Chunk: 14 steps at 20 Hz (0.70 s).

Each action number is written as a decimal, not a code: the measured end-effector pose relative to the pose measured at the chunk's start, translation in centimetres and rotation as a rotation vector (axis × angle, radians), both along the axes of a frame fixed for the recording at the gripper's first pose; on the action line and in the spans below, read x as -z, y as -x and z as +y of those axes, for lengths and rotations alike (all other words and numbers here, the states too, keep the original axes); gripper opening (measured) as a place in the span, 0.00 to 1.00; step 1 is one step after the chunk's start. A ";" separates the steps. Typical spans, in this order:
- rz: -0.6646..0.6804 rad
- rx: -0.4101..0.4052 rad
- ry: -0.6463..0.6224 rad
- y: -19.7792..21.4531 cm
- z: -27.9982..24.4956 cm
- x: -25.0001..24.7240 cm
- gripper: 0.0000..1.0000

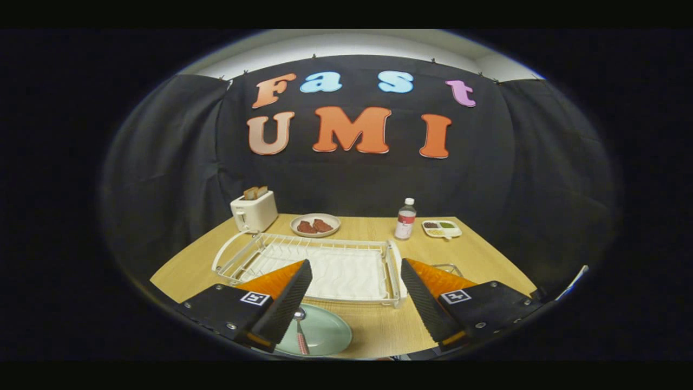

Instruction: Take the plate from the dish rack, then take the spoon from the basket and place it into the plate.

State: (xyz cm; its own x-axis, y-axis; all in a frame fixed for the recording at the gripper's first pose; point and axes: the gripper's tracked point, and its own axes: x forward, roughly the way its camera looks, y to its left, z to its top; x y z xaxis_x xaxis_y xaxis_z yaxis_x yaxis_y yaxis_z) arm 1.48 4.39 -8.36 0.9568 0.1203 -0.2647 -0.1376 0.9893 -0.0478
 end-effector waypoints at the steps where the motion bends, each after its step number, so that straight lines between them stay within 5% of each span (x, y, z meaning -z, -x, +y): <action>1: -0.014 0.018 0.002 -0.2 -0.9 -1.0 0.98; 14: -0.158 0.074 -0.033 0.2 -3.4 -8.5 0.98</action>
